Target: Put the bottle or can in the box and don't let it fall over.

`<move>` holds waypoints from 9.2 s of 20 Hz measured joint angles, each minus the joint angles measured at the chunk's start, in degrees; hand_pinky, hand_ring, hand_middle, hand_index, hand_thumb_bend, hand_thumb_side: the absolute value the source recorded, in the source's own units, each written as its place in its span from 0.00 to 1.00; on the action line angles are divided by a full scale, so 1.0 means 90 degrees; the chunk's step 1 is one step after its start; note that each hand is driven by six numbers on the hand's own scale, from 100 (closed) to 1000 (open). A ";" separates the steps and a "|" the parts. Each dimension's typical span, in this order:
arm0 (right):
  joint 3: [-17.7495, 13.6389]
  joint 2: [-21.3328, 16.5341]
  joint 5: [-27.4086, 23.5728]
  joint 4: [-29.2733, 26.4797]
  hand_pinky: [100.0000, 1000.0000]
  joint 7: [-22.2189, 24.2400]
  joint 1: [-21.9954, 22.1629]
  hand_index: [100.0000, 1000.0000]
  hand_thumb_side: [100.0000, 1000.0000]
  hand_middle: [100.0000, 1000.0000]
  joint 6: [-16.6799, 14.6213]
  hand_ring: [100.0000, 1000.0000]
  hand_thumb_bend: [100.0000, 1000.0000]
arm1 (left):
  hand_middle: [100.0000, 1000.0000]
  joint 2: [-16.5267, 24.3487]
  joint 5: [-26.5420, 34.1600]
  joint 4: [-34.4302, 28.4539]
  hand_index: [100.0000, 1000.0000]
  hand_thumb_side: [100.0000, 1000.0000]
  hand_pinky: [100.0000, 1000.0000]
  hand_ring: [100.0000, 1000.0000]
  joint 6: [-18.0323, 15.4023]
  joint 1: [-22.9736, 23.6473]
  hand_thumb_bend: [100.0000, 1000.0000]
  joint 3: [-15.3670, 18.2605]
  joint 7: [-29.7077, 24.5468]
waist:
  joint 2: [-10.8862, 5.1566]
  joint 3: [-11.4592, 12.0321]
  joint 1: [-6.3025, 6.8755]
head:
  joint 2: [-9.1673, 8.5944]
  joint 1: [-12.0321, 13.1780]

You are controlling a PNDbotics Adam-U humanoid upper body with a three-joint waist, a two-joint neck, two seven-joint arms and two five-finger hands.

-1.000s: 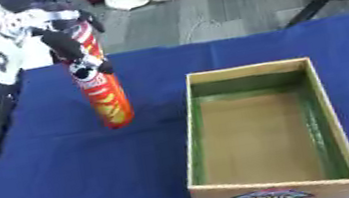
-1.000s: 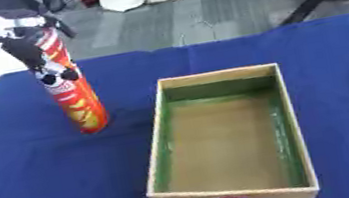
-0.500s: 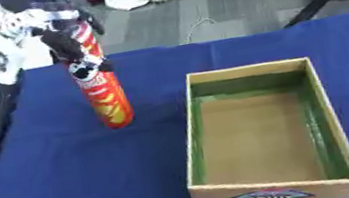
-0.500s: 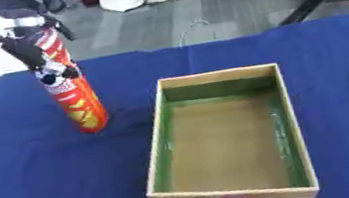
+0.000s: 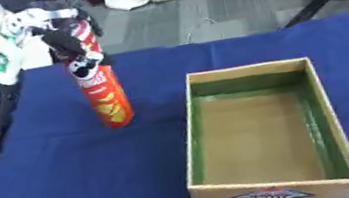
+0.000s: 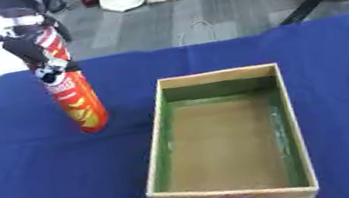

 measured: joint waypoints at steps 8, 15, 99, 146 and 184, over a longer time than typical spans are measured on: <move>0.0000 0.0001 -0.0100 0.0000 0.92 -0.0038 0.0001 1.00 0.77 0.67 0.0010 0.66 0.00 | 0.71 -0.0005 -0.0159 -0.0006 0.60 0.00 0.17 0.37 -0.0018 0.0011 0.28 0.0000 0.0246 | 0.0000 0.0003 0.0000 | 0.0000 0.0001; 0.0000 0.0002 -0.0164 0.0000 0.92 -0.0052 0.0001 1.00 0.77 0.67 0.0019 0.66 0.00 | 0.58 -0.0005 -0.0373 -0.0010 0.45 0.00 0.12 0.35 -0.0059 0.0014 0.27 -0.0037 0.0474 | 0.0000 0.0001 0.0000 | 0.0000 0.0002; -0.0037 0.0040 -0.0313 0.0000 0.92 -0.0175 0.0330 0.99 0.76 0.66 0.0284 0.66 0.00 | 0.29 -0.0443 0.3047 -0.4197 0.15 0.00 0.00 0.16 0.1007 0.0119 0.00 -0.1539 0.0972 | -0.0924 0.0353 0.0249 | 0.0902 -0.0339; -0.0078 0.0171 -0.0266 0.0000 0.92 -0.0185 0.0333 1.00 0.77 0.65 0.0299 0.66 0.00 | 0.86 -0.0900 0.1488 -0.3683 0.79 0.40 0.95 0.92 -0.0066 0.0601 0.43 -0.2123 0.1395 | -0.0605 0.0161 0.0140 | 0.0782 -0.0251; -0.0198 0.0168 -0.0283 0.0000 0.92 -0.0325 0.0476 1.00 0.78 0.67 0.0166 0.68 0.00 | 0.82 0.0080 0.5552 -0.5802 0.80 0.67 0.54 0.83 0.0990 0.2513 0.00 -0.0074 0.5046 | -0.0988 0.0647 -0.0276 | 0.1149 -0.1066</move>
